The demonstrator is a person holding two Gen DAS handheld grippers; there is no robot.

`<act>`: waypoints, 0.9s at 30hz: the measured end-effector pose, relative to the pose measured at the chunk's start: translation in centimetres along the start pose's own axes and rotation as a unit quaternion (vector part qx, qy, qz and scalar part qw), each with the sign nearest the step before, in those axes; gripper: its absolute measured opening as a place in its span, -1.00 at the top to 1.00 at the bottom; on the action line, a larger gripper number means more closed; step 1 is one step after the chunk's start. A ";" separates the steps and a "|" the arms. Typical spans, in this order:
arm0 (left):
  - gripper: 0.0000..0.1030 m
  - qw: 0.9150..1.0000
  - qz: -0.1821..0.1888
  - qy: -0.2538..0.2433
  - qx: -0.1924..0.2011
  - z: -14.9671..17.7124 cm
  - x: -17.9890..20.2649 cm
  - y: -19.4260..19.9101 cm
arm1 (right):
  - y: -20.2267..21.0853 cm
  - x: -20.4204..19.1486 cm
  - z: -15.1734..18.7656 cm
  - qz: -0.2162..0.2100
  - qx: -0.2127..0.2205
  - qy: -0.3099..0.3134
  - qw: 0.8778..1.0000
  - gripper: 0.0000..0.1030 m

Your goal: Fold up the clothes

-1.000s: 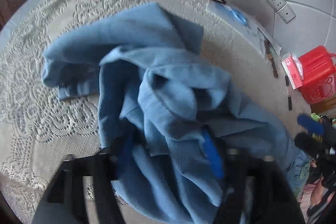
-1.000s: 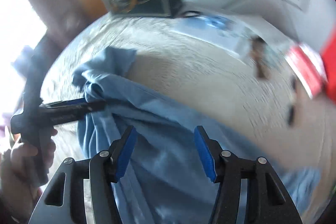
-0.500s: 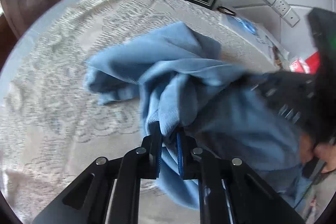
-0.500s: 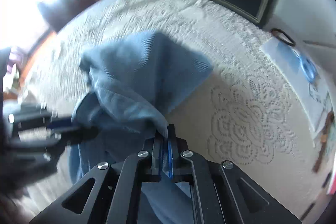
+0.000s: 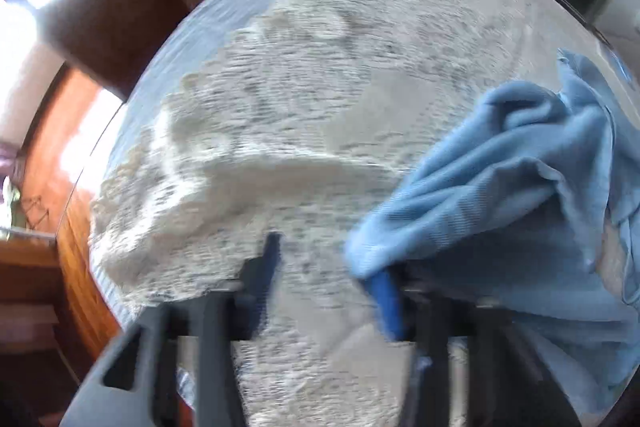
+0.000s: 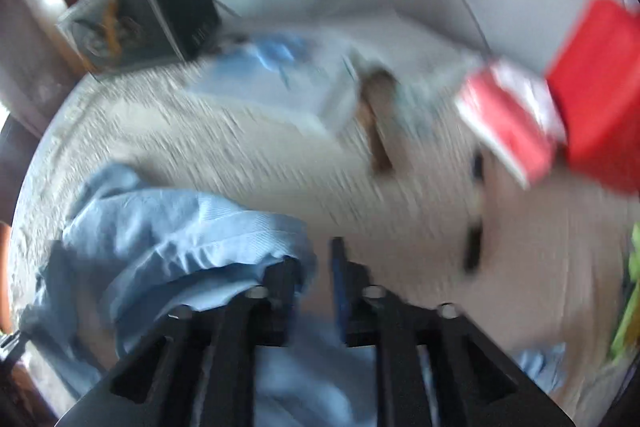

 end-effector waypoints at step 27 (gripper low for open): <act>-0.47 0.979 0.205 -0.018 -0.001 -3.7 2.9 7.5 | 9.3 16.5 31.6 -0.043 -0.029 -0.343 0.938 -0.02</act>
Point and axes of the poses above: each gripper's, at about its wrist camera, not at the fingertips, and y roughly against the way its jaws point, x to its right, z to its underside, the point moved 9 cm from there along -y, roughly the way its jaws point, and after that the axes turned 4 degrees about z, right-handed, at the moved point
